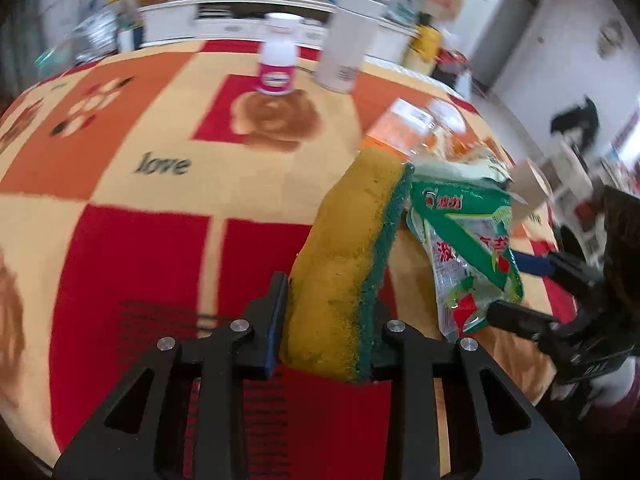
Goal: Collect trash
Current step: 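Carry the sponge and green snack bag over the black bin with both tools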
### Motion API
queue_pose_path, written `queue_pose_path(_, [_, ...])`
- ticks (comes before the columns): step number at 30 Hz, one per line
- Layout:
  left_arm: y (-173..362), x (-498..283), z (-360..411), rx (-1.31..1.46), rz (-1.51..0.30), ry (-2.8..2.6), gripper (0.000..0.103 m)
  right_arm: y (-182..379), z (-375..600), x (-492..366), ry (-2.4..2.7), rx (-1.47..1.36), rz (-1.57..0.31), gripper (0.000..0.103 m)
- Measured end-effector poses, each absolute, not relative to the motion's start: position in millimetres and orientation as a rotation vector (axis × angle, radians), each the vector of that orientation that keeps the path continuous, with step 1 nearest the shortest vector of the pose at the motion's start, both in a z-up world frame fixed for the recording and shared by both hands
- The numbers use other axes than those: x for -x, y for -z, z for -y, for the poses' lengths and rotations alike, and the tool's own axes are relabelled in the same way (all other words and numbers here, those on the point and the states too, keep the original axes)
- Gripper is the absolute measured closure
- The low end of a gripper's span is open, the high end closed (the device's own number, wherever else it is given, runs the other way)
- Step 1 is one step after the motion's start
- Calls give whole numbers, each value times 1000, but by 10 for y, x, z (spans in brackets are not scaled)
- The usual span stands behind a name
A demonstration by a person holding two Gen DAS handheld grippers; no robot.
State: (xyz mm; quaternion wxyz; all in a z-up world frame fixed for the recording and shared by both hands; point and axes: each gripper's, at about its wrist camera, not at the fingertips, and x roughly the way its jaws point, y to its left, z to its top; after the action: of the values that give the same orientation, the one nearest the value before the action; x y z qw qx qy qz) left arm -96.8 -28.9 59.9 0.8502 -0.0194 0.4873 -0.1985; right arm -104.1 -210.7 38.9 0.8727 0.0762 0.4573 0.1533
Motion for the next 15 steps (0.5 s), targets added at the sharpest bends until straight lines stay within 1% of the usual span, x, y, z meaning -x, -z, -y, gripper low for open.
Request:
queue_pose_path(1, [-598, 998, 266, 46, -1021, 402, 76, -374, 2050, 995, -309, -164, -956, 14])
queue_pose_path(2, [-594, 1027, 259, 48, -1017, 396, 76, -347, 1991, 954, -291, -160, -964, 8])
queue_pose_path(3, [-586, 1048, 266, 51, -1018, 403, 76, -290, 1896, 905, -273, -137, -987, 4])
queue_pose_path(8, [-554, 1142, 300, 68, -1023, 434, 76, -43, 1698, 831, -241, -43, -1030, 4])
queue_pose_path(10, [-575, 1147, 324, 71, -1015, 438, 76, -65, 1723, 895, -242, -15, -1001, 14])
queue_pose_path(12, [-616, 1168, 330, 84, -1004, 444, 76, -113, 1821, 936, -263, -33, -993, 39])
queue_pose_path(15, [-701, 1209, 383, 104, -979, 462, 76, -233, 1992, 1047, -288, -59, -967, 43])
